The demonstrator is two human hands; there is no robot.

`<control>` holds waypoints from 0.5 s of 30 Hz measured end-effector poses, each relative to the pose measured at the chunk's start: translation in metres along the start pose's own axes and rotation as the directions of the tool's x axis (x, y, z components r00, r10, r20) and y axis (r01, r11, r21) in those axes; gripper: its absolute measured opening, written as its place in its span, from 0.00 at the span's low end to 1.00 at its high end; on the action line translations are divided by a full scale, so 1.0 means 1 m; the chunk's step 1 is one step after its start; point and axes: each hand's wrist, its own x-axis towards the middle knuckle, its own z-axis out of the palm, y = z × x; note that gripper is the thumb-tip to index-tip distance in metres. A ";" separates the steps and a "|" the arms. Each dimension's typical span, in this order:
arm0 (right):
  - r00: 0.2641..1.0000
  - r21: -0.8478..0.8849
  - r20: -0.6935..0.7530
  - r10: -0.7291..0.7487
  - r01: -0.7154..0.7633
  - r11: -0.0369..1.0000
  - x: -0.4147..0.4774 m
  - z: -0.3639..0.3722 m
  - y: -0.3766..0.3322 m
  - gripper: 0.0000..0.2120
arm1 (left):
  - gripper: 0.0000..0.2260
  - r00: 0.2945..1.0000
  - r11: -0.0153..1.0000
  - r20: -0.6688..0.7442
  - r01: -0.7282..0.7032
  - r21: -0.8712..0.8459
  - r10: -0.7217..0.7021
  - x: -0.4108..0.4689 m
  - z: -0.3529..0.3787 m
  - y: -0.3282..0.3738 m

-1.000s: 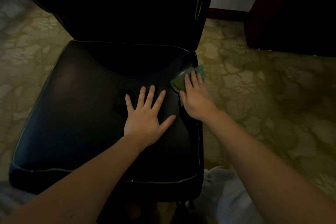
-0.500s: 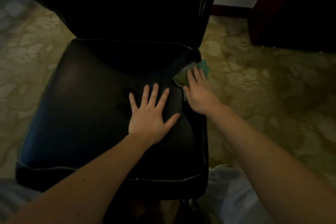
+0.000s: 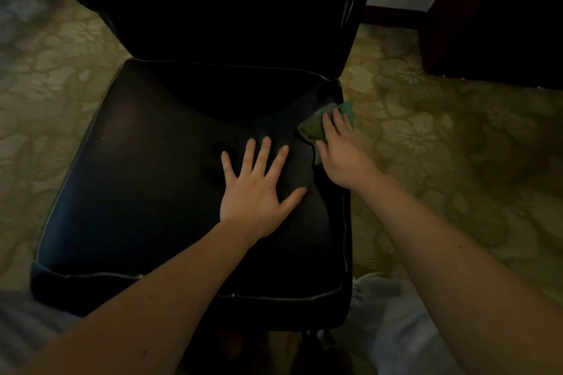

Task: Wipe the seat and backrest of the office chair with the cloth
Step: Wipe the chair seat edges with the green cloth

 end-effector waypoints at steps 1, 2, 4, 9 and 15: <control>1.000 0.008 -0.002 0.012 -0.012 1.000 0.003 0.000 -0.001 0.29 | 0.37 1.000 1.000 0.004 0.004 -0.001 -0.004 0.001 0.000 0.000; 1.000 0.017 -0.009 0.017 -0.017 1.000 0.003 0.001 -0.002 0.29 | 0.37 1.000 1.000 0.008 0.007 0.000 -0.007 0.001 0.000 0.000; 1.000 0.044 -0.026 0.015 -0.014 0.999 -0.004 0.004 -0.003 0.29 | 0.37 1.000 1.000 0.010 0.010 0.006 -0.010 0.001 0.000 0.001; 1.000 0.070 -0.014 0.006 -0.005 0.998 -0.048 0.014 -0.005 0.29 | 0.37 1.000 1.000 -0.012 -0.005 0.007 0.005 -0.002 0.002 0.000; 1.000 0.033 -0.029 0.011 -0.010 0.999 -0.032 0.013 -0.006 0.29 | 0.37 0.999 1.000 -0.028 -0.016 0.012 0.017 -0.002 0.003 -0.001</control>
